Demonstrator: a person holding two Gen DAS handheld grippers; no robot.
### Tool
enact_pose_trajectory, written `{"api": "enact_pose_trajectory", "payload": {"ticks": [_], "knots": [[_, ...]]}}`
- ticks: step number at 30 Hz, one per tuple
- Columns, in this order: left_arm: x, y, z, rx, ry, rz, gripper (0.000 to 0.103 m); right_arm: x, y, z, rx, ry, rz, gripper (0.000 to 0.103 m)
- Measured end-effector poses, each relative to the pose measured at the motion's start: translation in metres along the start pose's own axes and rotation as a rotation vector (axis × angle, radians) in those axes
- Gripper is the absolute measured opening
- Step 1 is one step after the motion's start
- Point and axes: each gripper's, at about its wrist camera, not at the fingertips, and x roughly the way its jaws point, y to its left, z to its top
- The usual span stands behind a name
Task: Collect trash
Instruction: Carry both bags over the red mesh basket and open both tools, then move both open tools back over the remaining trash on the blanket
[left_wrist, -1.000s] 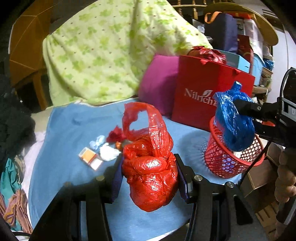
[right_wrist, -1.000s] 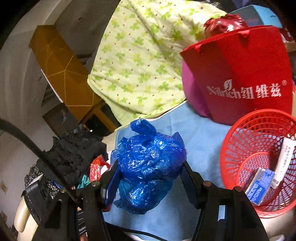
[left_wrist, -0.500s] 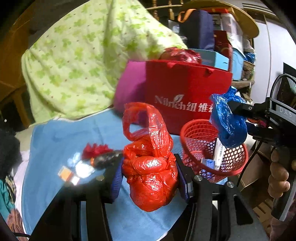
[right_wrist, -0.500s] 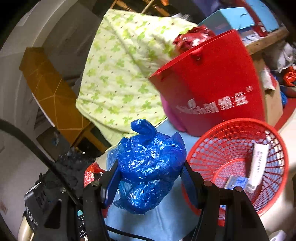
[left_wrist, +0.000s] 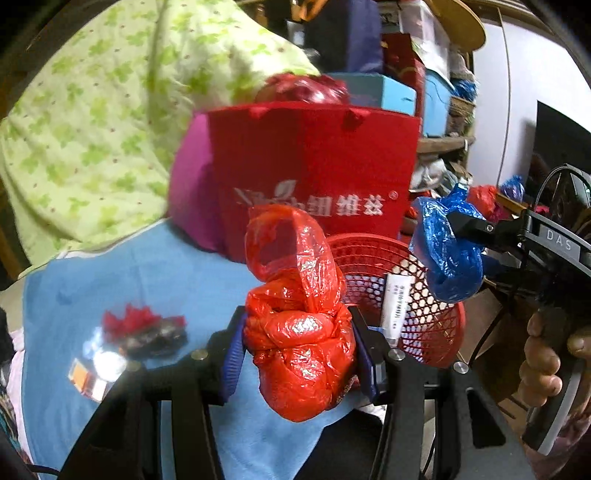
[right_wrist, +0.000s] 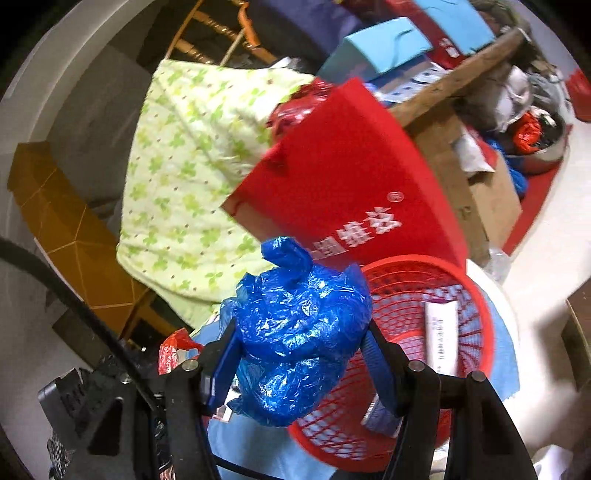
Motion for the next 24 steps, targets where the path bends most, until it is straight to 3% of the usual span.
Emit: {"api": "enact_pose_trajectory", "payload": {"ticks": [9, 13, 18, 24], "knots": [[0.039, -0.029, 0.010, 0.045, 0.049, -0.025, 0.056, -0.002, -0.046, 0.006, 0.118, -0.006, -0.028, 0.068], [0.053, -0.039, 0.008, 0.063, 0.079, -0.026, 0.065, 0.000, -0.056, 0.005, 0.168, 0.005, -0.023, 0.074], [0.056, -0.044, 0.006, 0.072, 0.081, -0.023, 0.071, 0.001, -0.062, 0.002, 0.200, 0.008, 0.004, 0.075], [0.043, -0.033, -0.001, 0.062, 0.061, -0.008, 0.072, -0.004, -0.052, 0.002, 0.162, -0.007, 0.018, 0.075]]}}
